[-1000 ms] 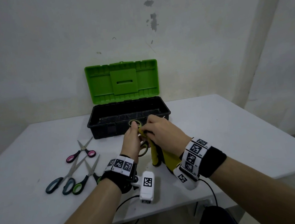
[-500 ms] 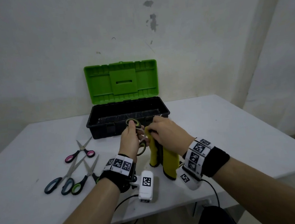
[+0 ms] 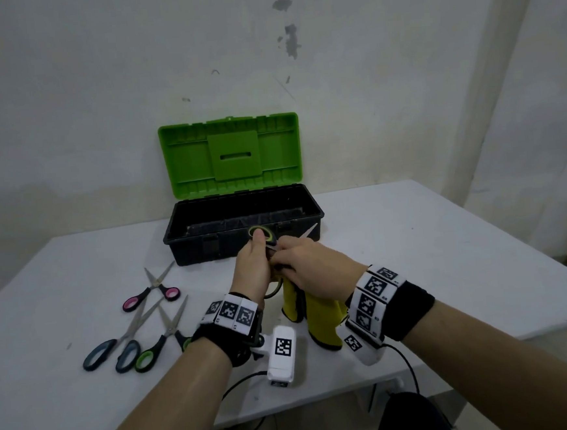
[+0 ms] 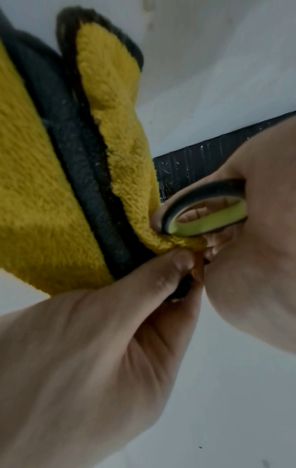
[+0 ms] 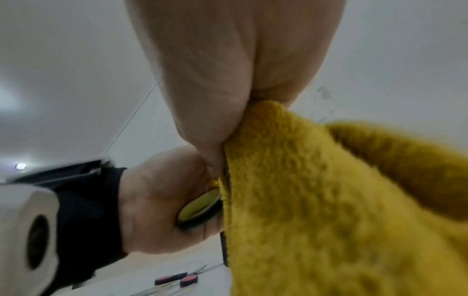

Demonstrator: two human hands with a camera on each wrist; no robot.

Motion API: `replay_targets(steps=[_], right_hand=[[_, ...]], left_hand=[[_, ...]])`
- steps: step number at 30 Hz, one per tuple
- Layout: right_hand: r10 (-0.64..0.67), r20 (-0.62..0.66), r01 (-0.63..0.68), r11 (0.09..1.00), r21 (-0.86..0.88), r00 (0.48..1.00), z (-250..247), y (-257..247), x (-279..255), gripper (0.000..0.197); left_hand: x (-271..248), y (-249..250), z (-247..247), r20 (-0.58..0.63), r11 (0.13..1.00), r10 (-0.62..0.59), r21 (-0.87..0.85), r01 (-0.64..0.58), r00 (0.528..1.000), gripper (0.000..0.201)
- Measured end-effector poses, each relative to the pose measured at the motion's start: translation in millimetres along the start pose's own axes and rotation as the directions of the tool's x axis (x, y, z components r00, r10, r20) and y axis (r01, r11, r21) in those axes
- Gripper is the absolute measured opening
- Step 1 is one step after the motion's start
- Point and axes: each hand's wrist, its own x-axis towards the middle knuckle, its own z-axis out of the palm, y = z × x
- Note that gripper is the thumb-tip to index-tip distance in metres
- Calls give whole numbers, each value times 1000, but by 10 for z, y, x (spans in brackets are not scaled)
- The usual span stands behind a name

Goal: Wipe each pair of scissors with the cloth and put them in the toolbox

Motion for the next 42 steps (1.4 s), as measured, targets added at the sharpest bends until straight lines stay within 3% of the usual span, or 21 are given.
replay_targets(steps=[5,10,16,22,28,32,36,42], right_hand=[[-7,-51,5,1000,-23,999,-85,76,-19,22],[-24,-13,24,999,-43,1000,-14,52,-31,23],[21,-160,-18,1000,24,987,-120,170,-27,24],[23,-93,-25,1000,-12,995,-19,216,-67,21],[47,-220,-34,997,63,974,-38,205,-25,21],[169,-218,-157,985,74,961,-20,426,-92,23],[304,-294,-267,950,159,906,-39,772,-144,19],[431,-158,-398,894,205,888,144,1049,51,20]], left_hand=[[-27,-21,5,15,1000,-16,-15,16,1000,49],[-2,-6,15,-3,999,-33,-30,33,999,49],[-7,-11,-24,-32,995,-45,-89,42,998,51],[57,31,-82,-104,992,-46,-121,33,994,53],[49,36,-5,-79,991,-39,-131,28,996,52],[155,70,-56,-178,980,-42,-199,6,983,53],[290,89,-148,-283,968,-37,-247,-36,959,50],[306,87,20,-240,960,-49,-278,-20,969,48]])
